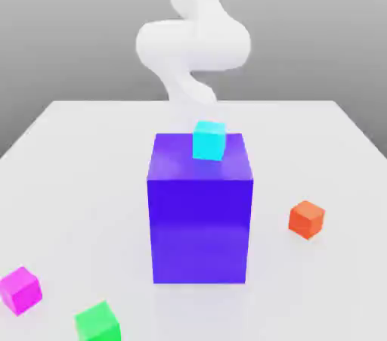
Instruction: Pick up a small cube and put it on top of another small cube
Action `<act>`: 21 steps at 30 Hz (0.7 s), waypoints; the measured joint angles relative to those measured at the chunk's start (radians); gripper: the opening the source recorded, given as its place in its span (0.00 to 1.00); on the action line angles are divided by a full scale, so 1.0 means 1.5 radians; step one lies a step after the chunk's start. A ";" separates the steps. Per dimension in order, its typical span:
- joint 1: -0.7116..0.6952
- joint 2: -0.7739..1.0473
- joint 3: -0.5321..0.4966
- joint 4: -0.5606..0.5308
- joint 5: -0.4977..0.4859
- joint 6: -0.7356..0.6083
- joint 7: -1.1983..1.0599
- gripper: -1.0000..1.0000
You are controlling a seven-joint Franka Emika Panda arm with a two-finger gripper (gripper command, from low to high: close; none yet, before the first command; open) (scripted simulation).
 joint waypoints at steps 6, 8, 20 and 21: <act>-0.019 0.148 -0.057 -0.009 0.024 0.049 -0.010 0.50; -0.025 0.196 -0.076 -0.012 0.033 0.065 -0.015 0.50; -0.101 0.488 -0.164 -0.028 0.111 0.160 -0.057 0.50; -0.109 0.512 -0.166 -0.030 0.117 0.168 -0.060 0.50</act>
